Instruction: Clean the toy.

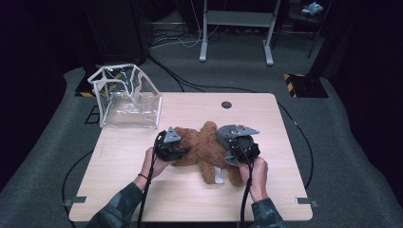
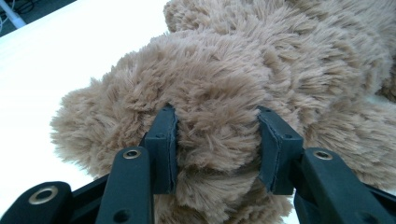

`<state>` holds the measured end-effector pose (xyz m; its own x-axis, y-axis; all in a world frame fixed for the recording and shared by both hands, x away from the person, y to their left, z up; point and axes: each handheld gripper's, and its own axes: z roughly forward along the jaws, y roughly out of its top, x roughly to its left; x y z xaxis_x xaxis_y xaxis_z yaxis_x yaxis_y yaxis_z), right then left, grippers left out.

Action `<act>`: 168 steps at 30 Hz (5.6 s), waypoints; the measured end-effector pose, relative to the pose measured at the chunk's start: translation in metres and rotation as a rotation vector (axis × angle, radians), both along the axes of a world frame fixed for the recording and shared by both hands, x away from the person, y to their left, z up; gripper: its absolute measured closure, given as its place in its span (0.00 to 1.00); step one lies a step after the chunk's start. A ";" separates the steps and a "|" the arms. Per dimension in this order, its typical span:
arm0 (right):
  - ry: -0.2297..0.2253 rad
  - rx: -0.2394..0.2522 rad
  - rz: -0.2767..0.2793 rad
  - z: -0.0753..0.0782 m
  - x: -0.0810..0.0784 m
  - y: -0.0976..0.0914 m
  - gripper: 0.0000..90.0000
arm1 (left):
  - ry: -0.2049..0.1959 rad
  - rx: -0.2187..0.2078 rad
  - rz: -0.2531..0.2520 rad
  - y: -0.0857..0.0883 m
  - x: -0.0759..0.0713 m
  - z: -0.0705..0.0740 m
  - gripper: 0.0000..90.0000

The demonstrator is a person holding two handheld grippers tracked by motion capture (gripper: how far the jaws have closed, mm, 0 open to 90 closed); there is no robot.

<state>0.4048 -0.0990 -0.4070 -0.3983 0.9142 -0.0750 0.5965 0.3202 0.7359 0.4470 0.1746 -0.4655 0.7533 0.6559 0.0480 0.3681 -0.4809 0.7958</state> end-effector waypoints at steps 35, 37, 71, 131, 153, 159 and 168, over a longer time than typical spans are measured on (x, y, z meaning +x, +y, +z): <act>0.041 0.009 -0.050 -0.024 -0.005 -0.025 0.91 | 0.000 -0.010 -0.006 0.001 0.002 -0.001 0.61; 0.020 0.020 -0.024 -0.015 -0.010 -0.016 0.91 | 0.003 -0.011 -0.007 0.001 0.002 -0.001 0.61; 0.059 0.018 -0.010 -0.026 -0.001 -0.016 0.91 | 0.003 -0.014 -0.012 0.000 0.003 0.000 0.61; 0.077 0.113 -0.076 -0.011 0.081 -0.049 0.91 | 0.008 -0.003 -0.025 0.002 0.004 0.000 0.61; 0.169 0.127 -0.192 -0.031 0.090 -0.073 0.91 | 0.012 -0.017 -0.021 0.003 0.004 -0.001 0.61; 0.198 0.094 -0.093 -0.029 0.075 -0.050 0.91 | 0.006 -0.008 -0.021 0.002 0.004 0.000 0.61; 0.250 0.050 -0.137 -0.066 0.094 -0.053 0.91 | 0.012 -0.013 -0.025 0.003 0.004 0.000 0.61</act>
